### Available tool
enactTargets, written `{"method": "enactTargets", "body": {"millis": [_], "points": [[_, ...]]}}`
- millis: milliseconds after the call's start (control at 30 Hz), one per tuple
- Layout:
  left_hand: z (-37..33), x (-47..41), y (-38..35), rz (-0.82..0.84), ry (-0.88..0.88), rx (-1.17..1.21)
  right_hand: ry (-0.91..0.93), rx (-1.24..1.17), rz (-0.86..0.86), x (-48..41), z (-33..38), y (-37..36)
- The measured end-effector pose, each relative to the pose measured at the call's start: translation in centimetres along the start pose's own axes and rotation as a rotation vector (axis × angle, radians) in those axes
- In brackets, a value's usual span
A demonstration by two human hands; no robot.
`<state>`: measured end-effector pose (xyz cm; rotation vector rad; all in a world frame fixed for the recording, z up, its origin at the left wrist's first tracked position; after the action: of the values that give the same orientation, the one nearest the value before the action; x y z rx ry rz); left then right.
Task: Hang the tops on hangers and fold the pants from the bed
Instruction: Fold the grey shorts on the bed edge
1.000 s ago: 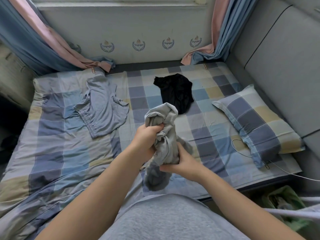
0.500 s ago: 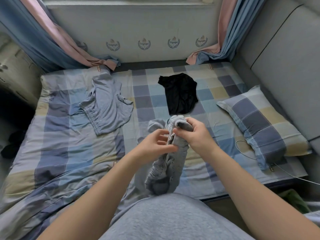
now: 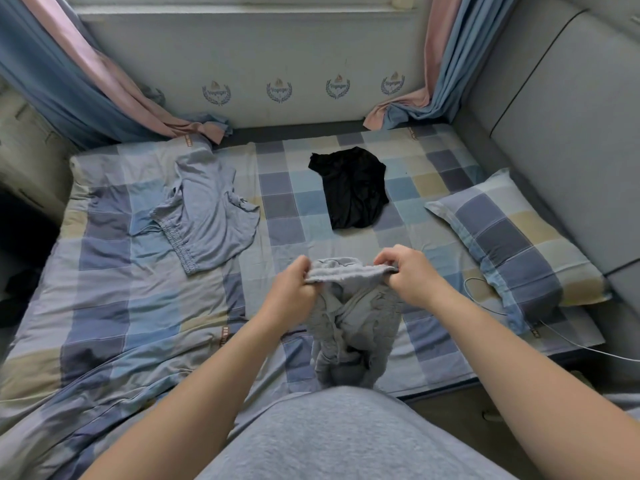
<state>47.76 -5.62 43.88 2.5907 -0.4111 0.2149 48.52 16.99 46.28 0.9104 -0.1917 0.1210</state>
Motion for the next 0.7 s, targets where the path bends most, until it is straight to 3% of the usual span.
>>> {"method": "enactTargets", "body": {"millis": [167, 367, 467, 700], "points": [[1.3, -0.7, 2.5, -0.240, 0.190, 0.008, -0.181, 0.311, -0.090, 0.7, -5.2, -1.6], [5.4, -1.1, 7.2, -0.494, 0.391, 0.094, -0.451, 0.192, -0.239, 2.2, -10.3, -1.9], [8.0, -0.9, 8.6, -0.473, 0.476, 0.114, -0.518, -0.100, -0.306, 2.6, -11.8, -1.2], [9.4, -0.3, 4.9, -0.263, 0.567, 0.024, -0.246, -0.421, -0.255, -0.7, -5.8, -0.7]]}}
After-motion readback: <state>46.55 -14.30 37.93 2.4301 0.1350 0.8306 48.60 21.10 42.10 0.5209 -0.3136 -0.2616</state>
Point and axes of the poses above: each hand's wrist, its own x-axis away from the middle knuckle, its own y-axis out of the back of the hand, z = x × y, the point moved 4 cm from there along -x, towards the middle knuckle, and after that the axes turned 2 degrees about y, right-handed, at the moved point
